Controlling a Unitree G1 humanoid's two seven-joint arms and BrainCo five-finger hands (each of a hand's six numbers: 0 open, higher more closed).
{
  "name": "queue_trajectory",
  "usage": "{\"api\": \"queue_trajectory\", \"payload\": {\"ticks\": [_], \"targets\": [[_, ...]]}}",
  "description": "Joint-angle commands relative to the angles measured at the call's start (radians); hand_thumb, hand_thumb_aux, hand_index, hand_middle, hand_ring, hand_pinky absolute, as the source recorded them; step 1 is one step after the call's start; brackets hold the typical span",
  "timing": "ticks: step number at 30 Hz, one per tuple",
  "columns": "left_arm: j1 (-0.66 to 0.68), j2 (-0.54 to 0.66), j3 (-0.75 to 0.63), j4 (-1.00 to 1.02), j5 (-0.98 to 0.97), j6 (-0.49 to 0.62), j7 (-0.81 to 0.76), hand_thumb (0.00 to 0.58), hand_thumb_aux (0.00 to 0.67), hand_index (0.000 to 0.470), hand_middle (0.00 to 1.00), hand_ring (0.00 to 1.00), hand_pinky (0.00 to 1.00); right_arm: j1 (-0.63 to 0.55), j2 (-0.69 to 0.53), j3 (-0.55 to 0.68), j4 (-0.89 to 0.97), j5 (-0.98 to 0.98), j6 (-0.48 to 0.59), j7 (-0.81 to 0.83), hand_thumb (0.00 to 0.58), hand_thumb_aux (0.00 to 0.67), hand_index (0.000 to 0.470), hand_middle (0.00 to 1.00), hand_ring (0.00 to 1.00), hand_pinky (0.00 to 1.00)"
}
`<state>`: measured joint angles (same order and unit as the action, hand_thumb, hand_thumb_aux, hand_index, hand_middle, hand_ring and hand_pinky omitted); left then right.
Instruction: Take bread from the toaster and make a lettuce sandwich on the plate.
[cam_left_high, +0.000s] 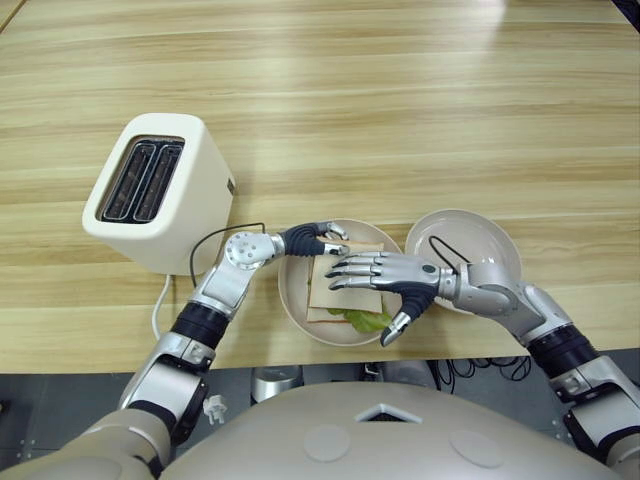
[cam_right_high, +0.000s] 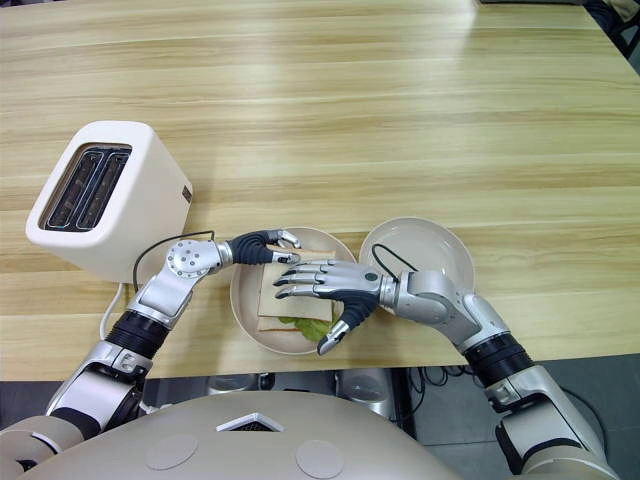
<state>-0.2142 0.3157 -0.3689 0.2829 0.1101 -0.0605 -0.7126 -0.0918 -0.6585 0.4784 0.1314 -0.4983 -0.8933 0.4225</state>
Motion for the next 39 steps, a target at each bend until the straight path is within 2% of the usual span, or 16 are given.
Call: {"api": "queue_trajectory", "payload": {"ticks": [1,2,3,9,15,30,36,37,38,39], "targets": [[-0.038,0.007,0.022,0.007,0.066,-0.057,0.104,0.509,0.436,0.299,1.00,1.00,1.00,0.061,-0.056,0.073,0.051,-0.028,0.092,0.147,0.000,0.000,0.000,0.00,0.00,0.00],[-0.052,0.014,0.024,0.020,0.107,-0.064,0.154,0.116,0.071,0.049,0.70,0.70,0.70,0.064,-0.060,0.074,0.043,-0.021,0.098,0.155,0.000,0.000,0.000,0.00,0.00,0.00],[-0.067,0.017,0.031,0.031,0.137,-0.064,0.199,0.000,0.000,0.000,0.00,0.00,0.00,0.067,-0.063,0.074,0.036,-0.020,0.102,0.157,0.000,0.000,0.000,0.00,0.00,0.00],[-0.132,0.050,0.074,0.023,0.331,-0.047,0.503,0.000,0.000,0.000,0.00,0.00,0.00,0.064,-0.045,0.060,0.032,-0.023,0.099,0.117,0.000,0.000,0.000,0.00,0.00,0.00],[-0.113,0.078,0.079,-0.077,0.502,0.001,0.683,0.000,0.000,0.000,0.00,0.00,0.00,0.058,-0.034,0.051,0.048,-0.037,0.087,0.084,0.000,0.000,0.000,0.00,0.00,0.00],[0.024,0.027,0.128,-0.284,0.431,-0.016,0.680,0.000,0.000,0.000,0.00,0.00,0.00,-0.011,0.066,0.022,0.095,-0.114,0.030,-0.087,0.000,0.000,0.000,0.00,0.00,0.00],[0.101,0.033,0.196,-0.404,0.303,-0.070,0.649,0.000,0.000,0.000,0.00,0.00,0.00,-0.052,0.110,-0.089,0.066,-0.102,-0.024,-0.249,0.000,0.000,0.000,0.00,0.00,0.00],[0.109,0.034,0.225,-0.406,0.273,-0.084,0.653,0.124,0.076,0.052,0.00,0.00,0.00,-0.060,0.120,-0.117,0.059,-0.095,-0.032,-0.285,0.000,0.000,0.000,0.00,0.00,0.00],[0.114,0.036,0.251,-0.404,0.256,-0.092,0.660,0.301,0.205,0.141,0.07,0.07,0.07,-0.065,0.130,-0.137,0.054,-0.078,-0.038,-0.308,0.000,0.000,0.000,0.00,0.00,0.00],[0.122,0.038,0.274,-0.405,0.240,-0.097,0.664,0.456,0.360,0.247,0.53,0.53,0.53,-0.068,0.139,-0.153,0.051,-0.055,-0.048,-0.326,0.000,0.000,0.000,0.00,0.00,0.00]]}}
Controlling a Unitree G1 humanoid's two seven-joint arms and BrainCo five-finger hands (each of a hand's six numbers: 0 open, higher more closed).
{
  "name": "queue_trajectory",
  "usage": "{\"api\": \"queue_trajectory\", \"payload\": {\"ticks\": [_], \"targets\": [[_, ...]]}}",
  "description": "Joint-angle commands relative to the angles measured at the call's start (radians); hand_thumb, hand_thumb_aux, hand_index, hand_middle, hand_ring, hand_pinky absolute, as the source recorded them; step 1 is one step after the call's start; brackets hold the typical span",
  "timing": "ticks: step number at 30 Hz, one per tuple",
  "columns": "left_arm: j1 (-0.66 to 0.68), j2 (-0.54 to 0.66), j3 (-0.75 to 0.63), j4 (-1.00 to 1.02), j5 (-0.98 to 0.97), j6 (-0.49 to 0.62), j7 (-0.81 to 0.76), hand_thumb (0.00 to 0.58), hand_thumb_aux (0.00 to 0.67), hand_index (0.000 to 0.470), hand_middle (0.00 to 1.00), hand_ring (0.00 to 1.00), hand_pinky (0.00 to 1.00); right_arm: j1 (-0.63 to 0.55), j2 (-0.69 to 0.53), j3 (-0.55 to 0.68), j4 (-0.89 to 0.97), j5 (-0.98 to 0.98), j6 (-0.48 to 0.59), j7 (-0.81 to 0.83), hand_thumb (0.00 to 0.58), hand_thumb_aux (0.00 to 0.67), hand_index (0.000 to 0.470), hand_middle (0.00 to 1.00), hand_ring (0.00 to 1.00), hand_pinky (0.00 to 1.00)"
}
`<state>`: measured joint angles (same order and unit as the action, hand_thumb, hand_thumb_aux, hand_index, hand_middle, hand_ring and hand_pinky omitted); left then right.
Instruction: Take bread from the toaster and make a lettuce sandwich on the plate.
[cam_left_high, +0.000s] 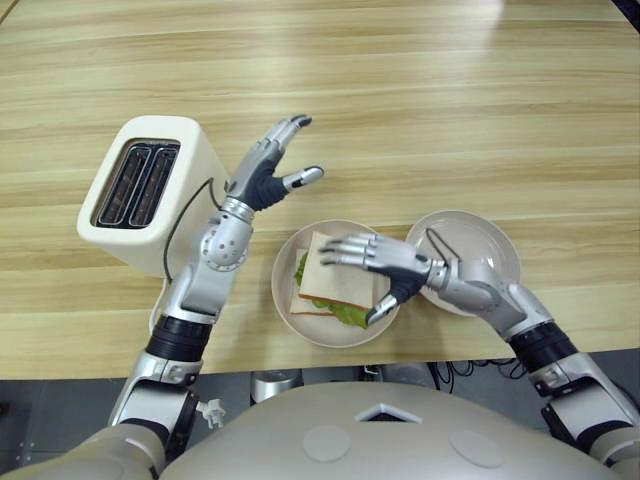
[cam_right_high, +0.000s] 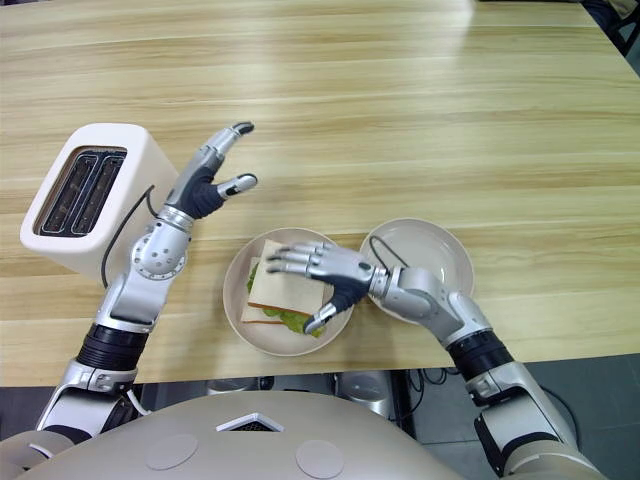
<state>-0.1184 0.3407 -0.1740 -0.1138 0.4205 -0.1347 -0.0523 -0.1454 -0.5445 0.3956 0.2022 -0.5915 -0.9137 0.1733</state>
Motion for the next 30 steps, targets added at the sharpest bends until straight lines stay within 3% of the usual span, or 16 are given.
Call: {"api": "queue_trajectory", "payload": {"ticks": [1,2,3,4,10,11,12,13,14,18,23,28,30], "targets": [[0.036,0.011,0.100,-0.014,-0.090,-0.027,0.004,0.506,0.431,0.296,0.92,0.92,0.92,-0.016,0.033,-0.084,-0.023,0.061,-0.036,-0.089,0.000,0.000,0.000,0.00,0.00,0.00],[0.046,0.007,0.118,-0.023,-0.112,-0.031,0.000,0.559,0.544,0.373,1.00,1.00,1.00,-0.018,0.040,-0.096,-0.023,0.076,-0.043,-0.099,0.000,0.000,0.000,0.00,0.00,0.00],[0.056,0.002,0.132,-0.035,-0.133,-0.034,-0.005,0.559,0.544,0.373,1.00,1.00,1.00,-0.018,0.046,-0.105,-0.023,0.085,-0.049,-0.108,0.000,0.000,0.000,0.00,0.00,0.00],[0.063,0.000,0.140,-0.043,-0.145,-0.033,-0.013,0.580,0.670,0.460,1.00,1.00,1.00,-0.018,0.049,-0.111,-0.022,0.091,-0.055,-0.113,0.000,0.000,0.000,0.00,0.00,0.00],[0.165,0.009,0.154,-0.142,-0.246,-0.057,-0.095,0.580,0.670,0.460,1.00,1.00,1.00,0.020,0.046,-0.114,-0.041,0.277,-0.046,-0.065,0.000,0.000,0.000,0.00,0.00,0.00],[0.201,0.018,0.155,-0.173,-0.279,-0.066,-0.123,0.580,0.670,0.460,1.00,1.00,1.00,0.038,0.032,-0.102,-0.053,0.369,-0.023,-0.025,0.355,0.252,0.173,0.00,0.00,0.00],[0.245,0.031,0.153,-0.202,-0.322,-0.082,-0.162,0.580,0.670,0.460,1.00,1.00,1.00,0.058,0.019,-0.099,-0.065,0.458,0.000,0.006,0.355,0.252,0.173,0.00,0.00,0.00],[0.293,0.048,0.149,-0.239,-0.374,-0.089,-0.210,0.580,0.670,0.460,1.00,1.00,1.00,0.081,0.002,-0.098,-0.080,0.547,0.031,0.047,0.554,0.528,0.363,1.00,1.00,1.00],[0.343,0.069,0.147,-0.269,-0.428,-0.097,-0.259,0.580,0.670,0.460,1.00,1.00,1.00,0.104,-0.020,-0.098,-0.093,0.613,0.060,0.087,0.580,0.670,0.460,1.00,1.00,1.00],[0.530,0.157,0.161,-0.355,-0.642,-0.081,-0.439,0.580,0.670,0.460,1.00,1.00,1.00,0.219,-0.102,-0.109,-0.218,0.932,0.209,0.254,0.580,0.670,0.460,1.00,1.00,1.00],[0.743,0.287,0.140,-0.417,-0.746,-0.071,-0.629,0.580,0.670,0.460,1.00,1.00,1.00,0.386,-0.245,-0.098,-0.435,1.291,0.454,0.568,0.580,0.670,0.460,1.00,1.00,1.00],[0.806,0.350,0.086,-0.370,-0.623,-0.068,-0.678,0.580,0.670,0.460,1.00,1.00,1.00,0.472,-0.321,-0.072,-0.411,1.148,0.523,0.739,0.580,0.670,0.460,1.00,1.00,1.00],[0.793,0.351,0.068,-0.342,-0.537,-0.066,-0.655,0.580,0.670,0.460,1.00,1.00,1.00,0.470,-0.318,-0.065,-0.376,0.964,0.508,0.716,0.580,0.670,0.460,1.00,1.00,1.00]]}}
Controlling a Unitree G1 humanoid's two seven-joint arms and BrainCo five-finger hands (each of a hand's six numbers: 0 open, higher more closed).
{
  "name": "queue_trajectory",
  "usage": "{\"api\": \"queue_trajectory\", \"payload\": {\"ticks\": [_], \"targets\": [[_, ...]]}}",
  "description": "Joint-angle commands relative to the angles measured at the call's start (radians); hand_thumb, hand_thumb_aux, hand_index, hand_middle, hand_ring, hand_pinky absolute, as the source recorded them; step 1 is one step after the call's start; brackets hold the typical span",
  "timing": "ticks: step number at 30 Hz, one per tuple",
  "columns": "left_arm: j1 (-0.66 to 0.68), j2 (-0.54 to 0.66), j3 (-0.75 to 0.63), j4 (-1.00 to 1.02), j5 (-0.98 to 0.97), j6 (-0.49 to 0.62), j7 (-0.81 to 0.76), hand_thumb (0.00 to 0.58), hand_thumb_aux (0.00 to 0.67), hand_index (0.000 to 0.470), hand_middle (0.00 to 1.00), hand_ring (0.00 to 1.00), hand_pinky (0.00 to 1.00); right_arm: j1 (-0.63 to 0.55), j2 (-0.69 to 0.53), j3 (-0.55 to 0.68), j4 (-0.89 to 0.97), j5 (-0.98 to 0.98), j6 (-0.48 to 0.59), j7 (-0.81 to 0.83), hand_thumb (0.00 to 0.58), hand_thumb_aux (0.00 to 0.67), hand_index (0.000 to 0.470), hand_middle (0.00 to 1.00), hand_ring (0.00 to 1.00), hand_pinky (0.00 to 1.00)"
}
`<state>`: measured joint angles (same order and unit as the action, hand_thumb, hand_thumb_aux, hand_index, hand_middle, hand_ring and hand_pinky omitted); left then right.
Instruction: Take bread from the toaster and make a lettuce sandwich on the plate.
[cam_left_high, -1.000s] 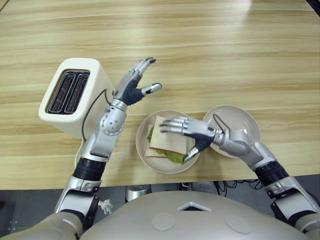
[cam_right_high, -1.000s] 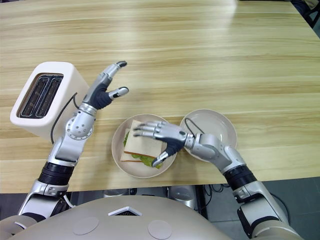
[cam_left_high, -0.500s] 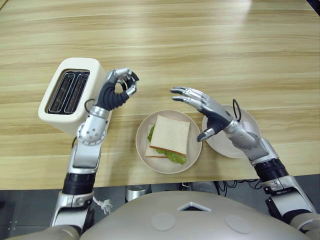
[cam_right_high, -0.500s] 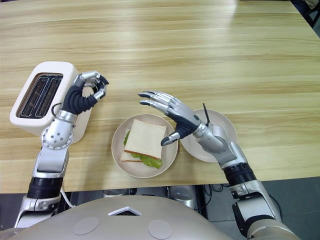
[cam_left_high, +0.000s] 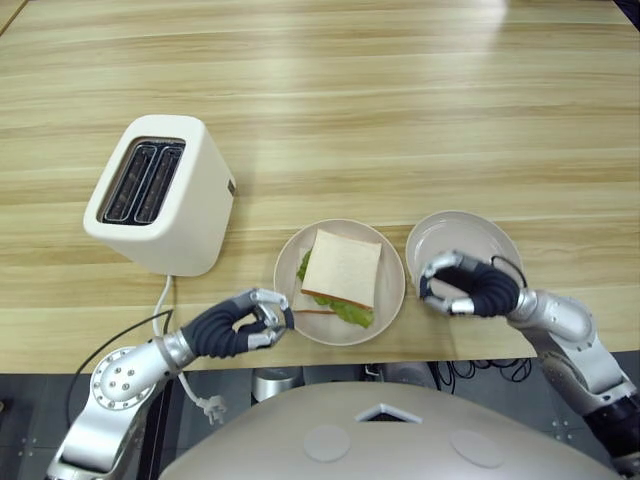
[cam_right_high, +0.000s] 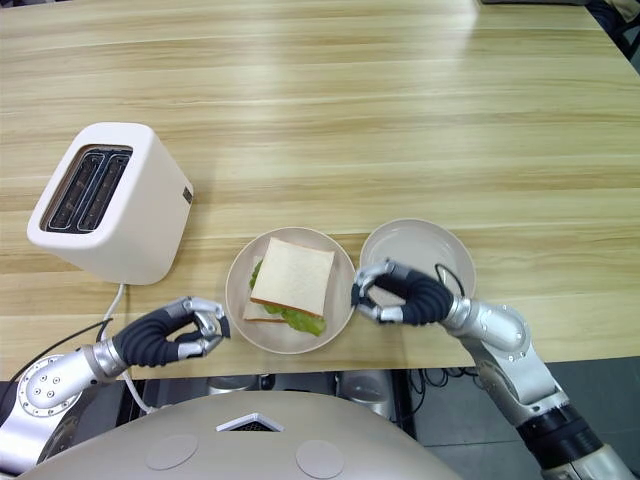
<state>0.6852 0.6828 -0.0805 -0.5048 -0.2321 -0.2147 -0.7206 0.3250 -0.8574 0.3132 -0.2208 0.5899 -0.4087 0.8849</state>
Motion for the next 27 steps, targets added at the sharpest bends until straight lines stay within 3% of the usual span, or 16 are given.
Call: {"api": "queue_trajectory", "payload": {"ticks": [1,6,14,21,27], "targets": [[-0.023,0.008,-0.030,0.059,0.157,0.016,0.028,0.580,0.670,0.460,1.00,1.00,1.00,-0.007,-0.005,0.026,0.070,-0.337,-0.013,-0.019,0.580,0.670,0.460,1.00,1.00,1.00],[-0.074,0.006,-0.101,0.088,0.426,0.012,0.098,0.580,0.670,0.460,1.00,1.00,1.00,-0.038,0.040,0.050,0.107,-0.636,-0.062,-0.092,0.580,0.670,0.460,1.00,1.00,1.00],[-0.126,0.002,-0.219,0.130,0.638,0.004,0.133,0.580,0.670,0.460,1.00,1.00,1.00,-0.076,0.076,0.079,0.183,-0.921,-0.128,-0.194,0.580,0.670,0.460,1.00,1.00,1.00],[-0.130,0.022,-0.276,0.181,0.703,0.010,0.127,0.580,0.670,0.460,1.00,1.00,1.00,-0.102,0.096,0.123,0.213,-1.010,-0.155,-0.209,0.580,0.670,0.460,1.00,1.00,1.00],[-0.247,-0.030,-0.284,0.256,0.762,-0.002,0.193,0.580,0.670,0.460,1.00,1.00,1.00,-0.178,0.159,0.153,0.263,-1.028,-0.171,-0.223,0.580,0.670,0.460,1.00,1.00,1.00]]}}
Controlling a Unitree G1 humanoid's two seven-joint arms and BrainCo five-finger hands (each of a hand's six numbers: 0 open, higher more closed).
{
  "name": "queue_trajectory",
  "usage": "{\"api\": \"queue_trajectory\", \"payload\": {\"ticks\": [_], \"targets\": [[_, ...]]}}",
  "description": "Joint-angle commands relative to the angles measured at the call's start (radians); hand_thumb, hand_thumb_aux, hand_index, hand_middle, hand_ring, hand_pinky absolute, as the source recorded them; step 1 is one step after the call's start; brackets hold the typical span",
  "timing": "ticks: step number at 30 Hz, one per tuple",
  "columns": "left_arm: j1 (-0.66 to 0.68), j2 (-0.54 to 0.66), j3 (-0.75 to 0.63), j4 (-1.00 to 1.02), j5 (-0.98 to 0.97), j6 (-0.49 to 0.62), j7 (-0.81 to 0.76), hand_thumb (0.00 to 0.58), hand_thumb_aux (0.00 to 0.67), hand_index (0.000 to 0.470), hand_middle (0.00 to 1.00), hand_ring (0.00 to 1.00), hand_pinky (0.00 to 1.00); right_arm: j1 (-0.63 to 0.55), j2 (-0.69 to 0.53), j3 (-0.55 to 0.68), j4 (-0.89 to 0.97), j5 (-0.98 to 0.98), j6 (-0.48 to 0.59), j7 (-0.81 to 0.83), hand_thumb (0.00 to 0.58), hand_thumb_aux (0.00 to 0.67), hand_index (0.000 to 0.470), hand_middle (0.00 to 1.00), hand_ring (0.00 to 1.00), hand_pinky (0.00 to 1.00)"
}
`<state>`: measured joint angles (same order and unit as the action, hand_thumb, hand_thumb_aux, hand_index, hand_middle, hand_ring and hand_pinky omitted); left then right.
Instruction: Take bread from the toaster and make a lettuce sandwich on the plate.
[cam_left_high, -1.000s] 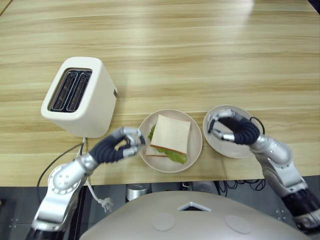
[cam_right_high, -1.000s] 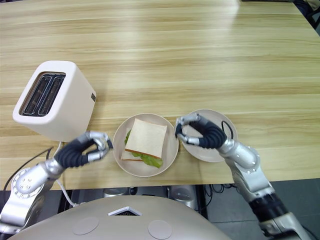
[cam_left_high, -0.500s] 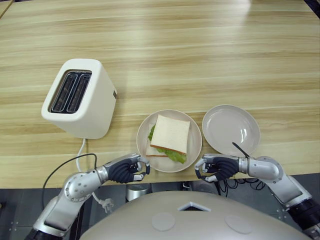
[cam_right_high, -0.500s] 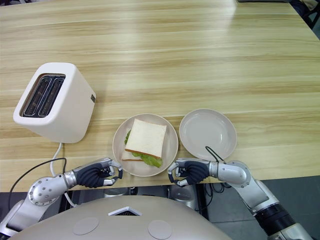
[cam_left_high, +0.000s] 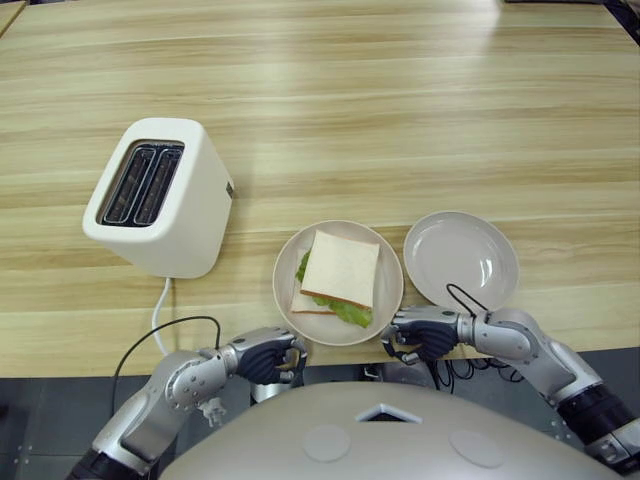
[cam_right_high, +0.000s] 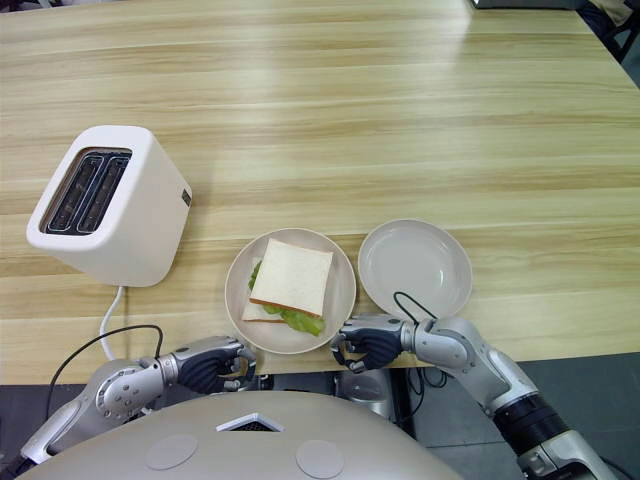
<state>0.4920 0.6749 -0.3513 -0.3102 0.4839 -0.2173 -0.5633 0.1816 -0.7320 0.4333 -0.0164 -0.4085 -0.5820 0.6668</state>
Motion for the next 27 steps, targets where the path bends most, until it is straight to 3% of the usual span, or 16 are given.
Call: {"api": "queue_trajectory", "payload": {"ticks": [1,9,15,21,27], "targets": [[-0.085,-0.034,-0.016,0.085,0.052,-0.004,0.047,0.580,0.670,0.460,1.00,1.00,1.00,-0.054,0.052,0.036,0.083,-0.028,0.001,-0.012,0.580,0.670,0.460,1.00,1.00,1.00],[-0.356,-0.136,-0.036,0.316,0.071,-0.043,0.136,0.580,0.670,0.460,1.00,1.00,1.00,-0.263,0.196,0.068,0.312,-0.052,-0.010,-0.061,0.580,0.670,0.460,1.00,1.00,1.00],[-0.528,-0.222,-0.073,0.576,0.063,-0.084,0.170,0.580,0.670,0.460,1.00,1.00,1.00,-0.525,0.302,0.069,0.696,-0.075,-0.041,-0.143,0.580,0.670,0.460,1.00,1.00,1.00],[-0.688,-0.308,-0.115,0.805,0.128,-0.109,0.311,0.580,0.670,0.460,1.00,1.00,1.00,-0.738,0.376,0.110,1.066,-0.164,-0.074,-0.313,0.580,0.670,0.460,1.00,1.00,1.00],[-0.823,-0.367,-0.118,1.014,0.137,-0.124,0.420,0.580,0.670,0.460,1.00,1.00,1.00,-0.824,0.433,0.090,1.251,-0.155,-0.082,-0.397,0.580,0.670,0.460,1.00,1.00,1.00]]}}
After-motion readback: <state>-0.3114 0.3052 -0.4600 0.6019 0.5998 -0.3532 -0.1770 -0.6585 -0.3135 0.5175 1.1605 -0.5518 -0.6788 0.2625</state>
